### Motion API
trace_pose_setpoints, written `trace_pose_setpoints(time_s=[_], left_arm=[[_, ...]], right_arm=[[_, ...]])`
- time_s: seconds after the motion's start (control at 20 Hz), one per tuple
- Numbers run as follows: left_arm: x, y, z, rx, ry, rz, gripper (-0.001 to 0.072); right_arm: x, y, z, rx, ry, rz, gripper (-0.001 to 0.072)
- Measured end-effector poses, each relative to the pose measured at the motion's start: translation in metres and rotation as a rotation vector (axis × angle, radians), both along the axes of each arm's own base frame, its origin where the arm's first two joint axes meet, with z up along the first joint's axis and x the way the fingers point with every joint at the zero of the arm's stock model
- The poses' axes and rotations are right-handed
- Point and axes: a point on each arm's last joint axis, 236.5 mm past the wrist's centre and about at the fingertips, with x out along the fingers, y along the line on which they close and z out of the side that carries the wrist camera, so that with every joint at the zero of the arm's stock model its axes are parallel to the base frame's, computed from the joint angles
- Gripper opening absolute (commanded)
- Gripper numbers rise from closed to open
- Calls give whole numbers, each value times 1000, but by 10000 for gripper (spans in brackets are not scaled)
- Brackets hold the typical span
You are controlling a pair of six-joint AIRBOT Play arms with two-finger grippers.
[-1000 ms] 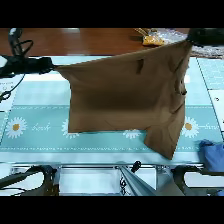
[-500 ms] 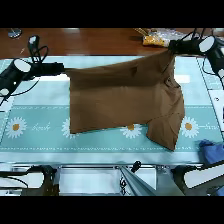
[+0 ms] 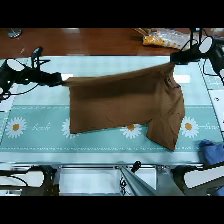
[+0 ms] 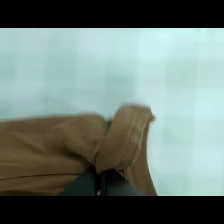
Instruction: Fold the shirts.
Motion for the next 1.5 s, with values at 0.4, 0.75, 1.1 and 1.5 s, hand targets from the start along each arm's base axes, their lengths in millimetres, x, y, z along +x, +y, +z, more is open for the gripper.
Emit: trace_pose_setpoints(time_s=[0.4,0.75,1.1,1.5], left_arm=[[-42,-30,-24,-53,194,-118,17],[-50,-15,-21,-93,280,-54,449],[-77,37,14,-114,306,84,461],[-188,34,-40,-161,489,87,593]], right_arm=[[-33,-5,-34,-18,189,-13,21],[-53,-22,-30,-106,261,3,251],[-133,-94,-11,-109,473,-141,539],[-204,-101,-35,120,601,-208,534]])
